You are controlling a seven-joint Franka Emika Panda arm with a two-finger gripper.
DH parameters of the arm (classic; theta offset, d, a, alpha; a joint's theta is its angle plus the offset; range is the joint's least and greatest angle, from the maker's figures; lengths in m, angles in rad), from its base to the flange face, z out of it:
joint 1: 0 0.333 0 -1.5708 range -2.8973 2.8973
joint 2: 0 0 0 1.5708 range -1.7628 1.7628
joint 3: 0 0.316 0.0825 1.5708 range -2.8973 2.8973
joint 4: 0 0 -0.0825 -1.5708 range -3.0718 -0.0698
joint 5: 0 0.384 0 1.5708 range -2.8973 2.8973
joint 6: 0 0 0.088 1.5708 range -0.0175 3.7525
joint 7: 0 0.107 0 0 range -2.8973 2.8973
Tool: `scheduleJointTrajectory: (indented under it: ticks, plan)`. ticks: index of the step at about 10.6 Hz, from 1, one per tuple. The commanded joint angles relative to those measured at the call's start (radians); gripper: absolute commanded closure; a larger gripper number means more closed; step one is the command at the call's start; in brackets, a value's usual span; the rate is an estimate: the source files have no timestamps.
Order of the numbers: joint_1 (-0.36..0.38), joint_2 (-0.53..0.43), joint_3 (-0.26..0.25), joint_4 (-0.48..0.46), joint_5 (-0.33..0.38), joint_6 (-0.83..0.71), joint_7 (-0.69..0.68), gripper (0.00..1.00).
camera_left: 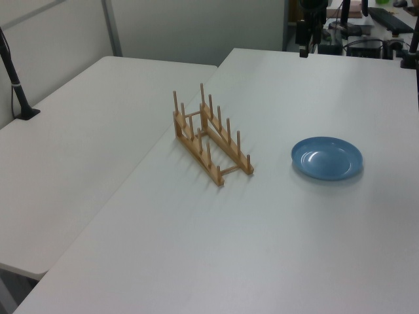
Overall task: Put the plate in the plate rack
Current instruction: 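Lower the gripper to the blue plate's rim and grasp it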
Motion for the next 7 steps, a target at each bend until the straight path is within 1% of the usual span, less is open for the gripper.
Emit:
scheduleJointTrajectory:
  ticks: [1, 2, 3, 4, 5, 6, 7]
  plan:
    - [-0.005, 0.003, -0.008, -0.044, 0.009, 0.025, -0.133, 0.00]
    - [-0.028, 0.014, -0.009, -0.066, 0.008, 0.028, -0.239, 0.00]
    - [-0.045, 0.048, -0.008, -0.073, 0.006, 0.028, -0.334, 0.00]
    - [-0.056, 0.086, -0.009, -0.075, -0.003, 0.028, -0.411, 0.00]
    - [-0.062, 0.114, -0.009, -0.090, -0.026, 0.032, -0.459, 0.00]
    - [-0.064, 0.123, -0.008, -0.145, -0.044, 0.089, -0.488, 0.00]
    - [-0.061, 0.122, -0.008, -0.243, -0.061, 0.165, -0.502, 0.00]
